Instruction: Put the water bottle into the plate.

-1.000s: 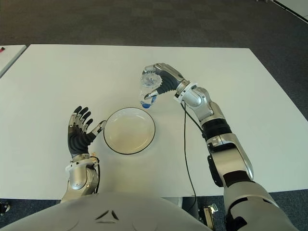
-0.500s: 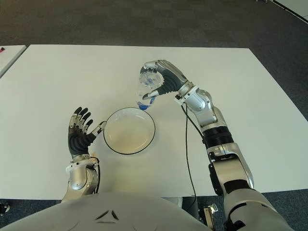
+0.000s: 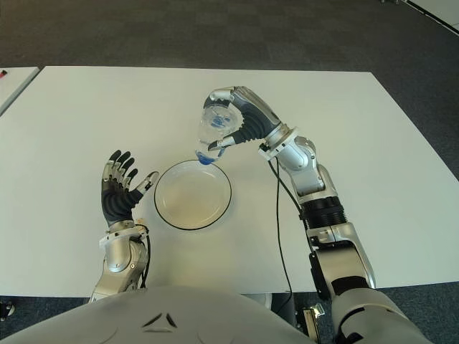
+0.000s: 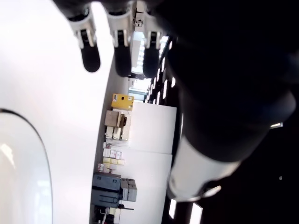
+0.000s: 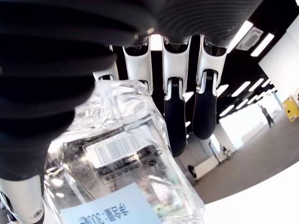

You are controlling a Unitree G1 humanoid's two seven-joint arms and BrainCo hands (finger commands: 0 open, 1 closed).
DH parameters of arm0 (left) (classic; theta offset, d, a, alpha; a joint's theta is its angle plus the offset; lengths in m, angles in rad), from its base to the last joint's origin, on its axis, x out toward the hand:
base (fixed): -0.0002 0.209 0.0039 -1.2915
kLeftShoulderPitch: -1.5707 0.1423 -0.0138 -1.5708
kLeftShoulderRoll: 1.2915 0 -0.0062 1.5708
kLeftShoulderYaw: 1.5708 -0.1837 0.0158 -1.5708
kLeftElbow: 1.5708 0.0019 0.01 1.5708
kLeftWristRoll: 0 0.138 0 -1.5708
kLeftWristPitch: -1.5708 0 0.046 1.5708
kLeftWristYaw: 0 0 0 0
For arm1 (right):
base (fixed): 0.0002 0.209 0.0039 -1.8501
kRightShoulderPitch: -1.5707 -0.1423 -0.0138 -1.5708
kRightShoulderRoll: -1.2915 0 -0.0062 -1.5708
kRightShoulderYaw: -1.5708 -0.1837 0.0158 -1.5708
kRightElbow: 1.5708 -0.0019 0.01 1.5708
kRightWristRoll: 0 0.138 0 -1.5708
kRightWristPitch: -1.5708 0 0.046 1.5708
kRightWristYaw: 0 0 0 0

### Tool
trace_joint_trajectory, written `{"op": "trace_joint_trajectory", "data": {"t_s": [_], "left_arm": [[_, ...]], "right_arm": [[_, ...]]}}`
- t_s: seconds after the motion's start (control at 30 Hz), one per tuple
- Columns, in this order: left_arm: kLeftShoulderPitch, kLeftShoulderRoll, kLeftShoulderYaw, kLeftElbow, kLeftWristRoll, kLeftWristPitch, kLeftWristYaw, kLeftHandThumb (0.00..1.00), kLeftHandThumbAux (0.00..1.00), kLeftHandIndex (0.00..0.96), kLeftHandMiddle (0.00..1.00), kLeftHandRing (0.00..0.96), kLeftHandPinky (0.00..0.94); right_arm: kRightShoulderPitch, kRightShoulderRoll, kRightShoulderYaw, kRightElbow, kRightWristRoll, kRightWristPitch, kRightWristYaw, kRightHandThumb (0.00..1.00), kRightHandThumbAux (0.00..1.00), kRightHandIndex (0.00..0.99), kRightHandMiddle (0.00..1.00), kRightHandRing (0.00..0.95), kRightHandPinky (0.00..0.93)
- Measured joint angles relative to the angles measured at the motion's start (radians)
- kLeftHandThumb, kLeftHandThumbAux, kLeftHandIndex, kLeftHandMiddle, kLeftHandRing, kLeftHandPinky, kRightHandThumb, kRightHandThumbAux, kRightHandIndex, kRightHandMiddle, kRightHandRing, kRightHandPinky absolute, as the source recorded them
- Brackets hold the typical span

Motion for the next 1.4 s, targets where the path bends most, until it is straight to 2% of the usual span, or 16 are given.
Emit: {"op": "trace_joint_trajectory", "data": {"t_s": [0.6, 0.93, 1.2, 1.4], "left_arm": [[-0.013, -0.005, 0.005, 0.018, 0.005, 0.000, -0.005, 0.000, 0.976, 0.152, 0.171, 0.156, 0.160], [-0.018, -0.005, 0.003, 0.029, 0.004, 0.011, -0.005, 0.000, 0.956, 0.136, 0.157, 0.142, 0.151], [-0.021, -0.005, 0.001, 0.032, 0.007, 0.029, -0.004, 0.000, 0.913, 0.130, 0.145, 0.129, 0.137], [-0.022, -0.005, 0.000, 0.034, 0.016, 0.029, 0.002, 0.000, 0.898, 0.126, 0.142, 0.122, 0.131]], "right_arm": [[0.076, 0.048, 0.010, -0.144, 0.047, 0.030, 0.059, 1.000, 0.667, 0.386, 0.490, 0.488, 0.458], [0.133, 0.095, 0.081, -0.202, 0.035, 0.037, 0.070, 1.000, 0.666, 0.380, 0.490, 0.494, 0.468], [0.181, 0.095, 0.130, -0.227, 0.011, 0.036, 0.094, 1.000, 0.667, 0.377, 0.488, 0.494, 0.476], [0.205, 0.088, 0.161, -0.195, -0.035, 0.015, 0.097, 1.000, 0.667, 0.374, 0.488, 0.498, 0.481]]}}
